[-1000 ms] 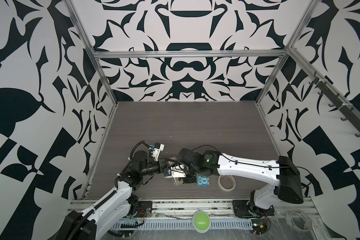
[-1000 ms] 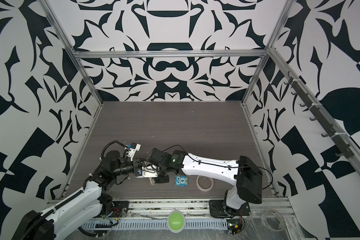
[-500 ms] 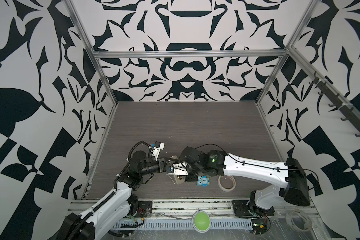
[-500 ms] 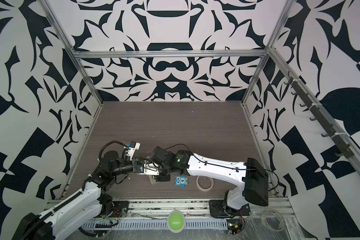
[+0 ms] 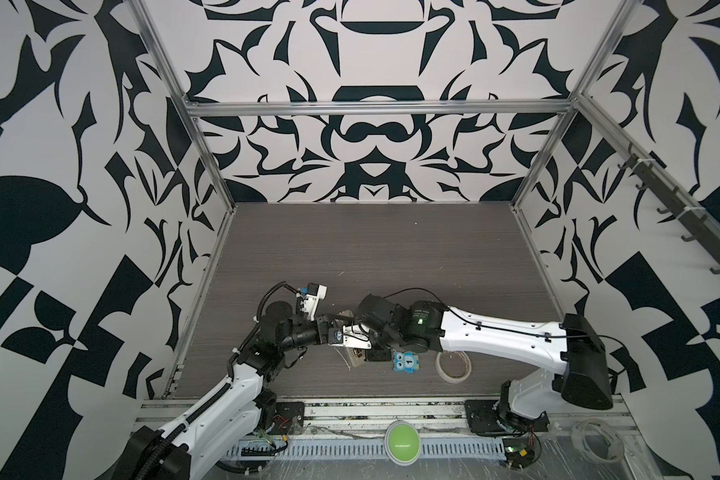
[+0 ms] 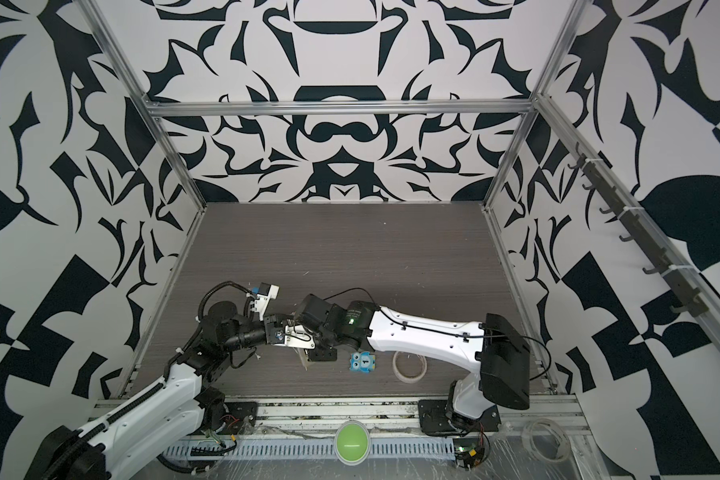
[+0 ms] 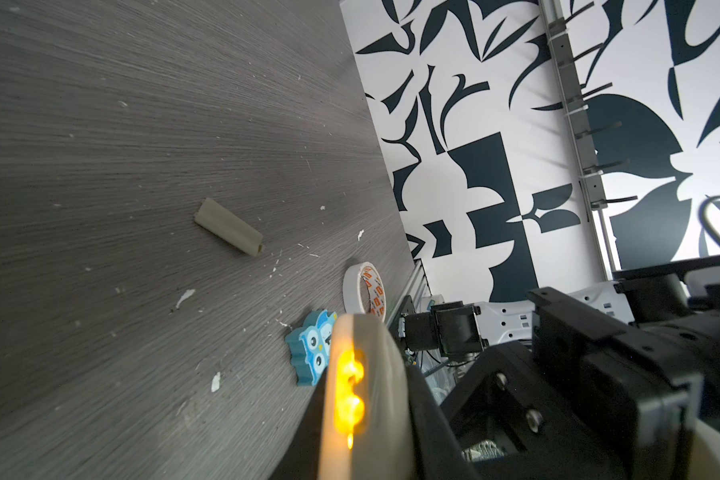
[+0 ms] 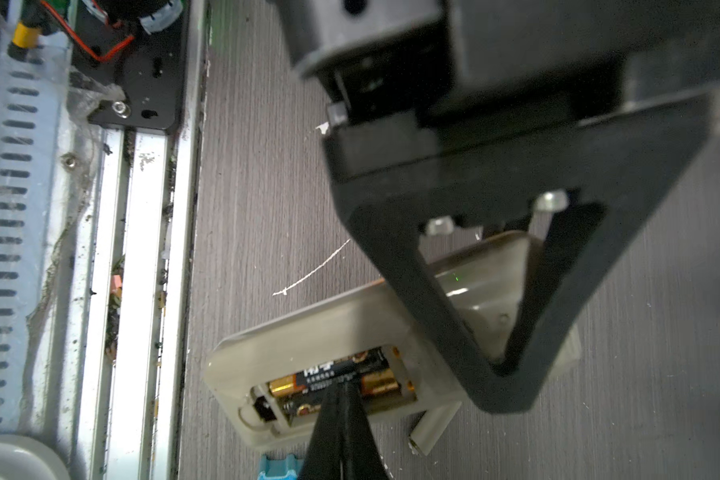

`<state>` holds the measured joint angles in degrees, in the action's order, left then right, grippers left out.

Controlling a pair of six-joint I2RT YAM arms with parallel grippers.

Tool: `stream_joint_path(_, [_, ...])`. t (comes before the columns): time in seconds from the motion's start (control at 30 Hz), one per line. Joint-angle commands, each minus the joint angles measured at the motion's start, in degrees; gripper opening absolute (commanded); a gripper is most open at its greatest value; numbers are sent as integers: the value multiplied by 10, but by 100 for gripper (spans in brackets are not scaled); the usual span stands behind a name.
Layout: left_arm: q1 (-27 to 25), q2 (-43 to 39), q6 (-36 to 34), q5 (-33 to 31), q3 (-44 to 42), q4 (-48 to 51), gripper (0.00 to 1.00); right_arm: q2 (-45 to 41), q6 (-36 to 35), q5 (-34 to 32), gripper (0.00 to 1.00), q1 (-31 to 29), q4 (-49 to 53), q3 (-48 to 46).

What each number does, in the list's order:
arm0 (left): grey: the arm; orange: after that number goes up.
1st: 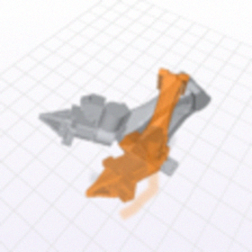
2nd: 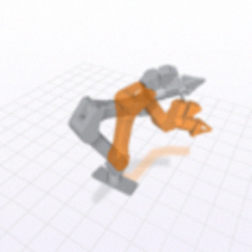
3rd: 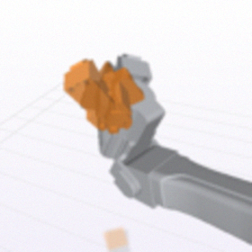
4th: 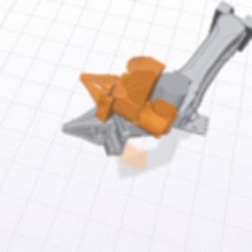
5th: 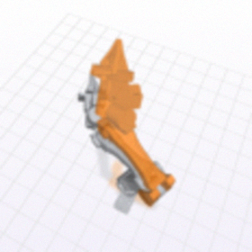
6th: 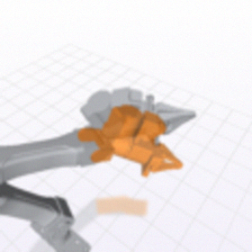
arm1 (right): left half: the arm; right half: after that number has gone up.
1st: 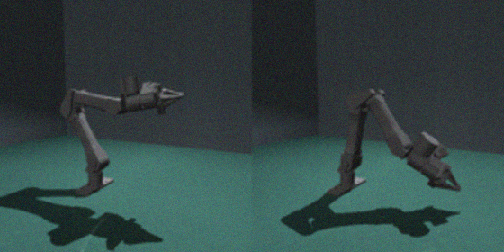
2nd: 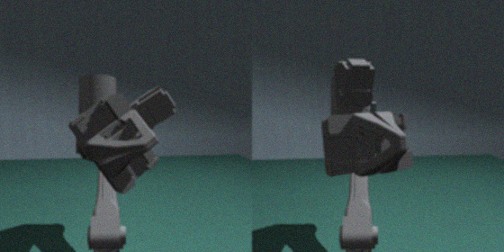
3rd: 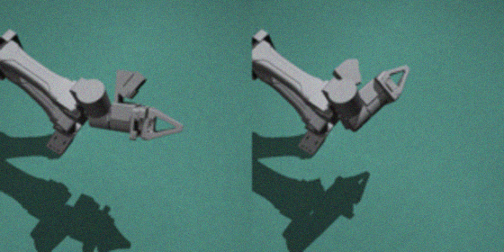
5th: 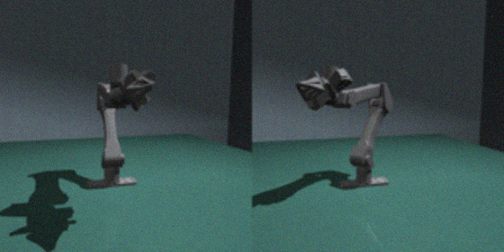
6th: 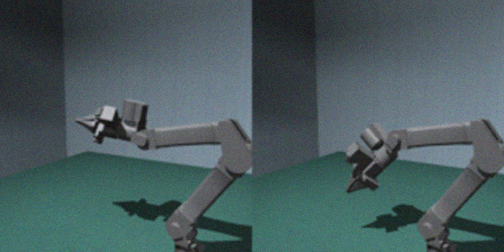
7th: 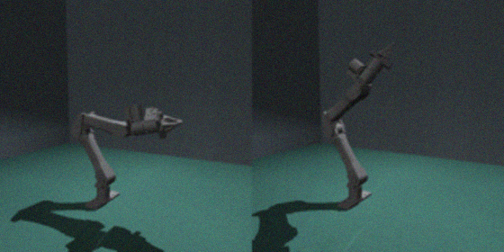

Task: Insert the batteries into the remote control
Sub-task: 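Open the right gripper and lift it off the batteries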

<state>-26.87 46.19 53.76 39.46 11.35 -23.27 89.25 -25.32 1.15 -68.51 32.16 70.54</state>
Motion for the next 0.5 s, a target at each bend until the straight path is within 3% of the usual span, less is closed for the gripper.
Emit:
stream_joint_path(0.0, [-5,-15,16,46,17,-47,0,31,10,-53,6,3,17,16])
stream_joint_path(0.2, [-5,-15,9,36,17,-31,0,-15,20,-38,16,3,0,14])
stream_joint_path(0.3, [-5,-18,-9,16,22,2,0,-59,32,-30,29,8,-25,-1])
stream_joint_path(0.47, [-1,-24,-31,-16,25,44,0,-102,61,-6,41,33,-19,-11])
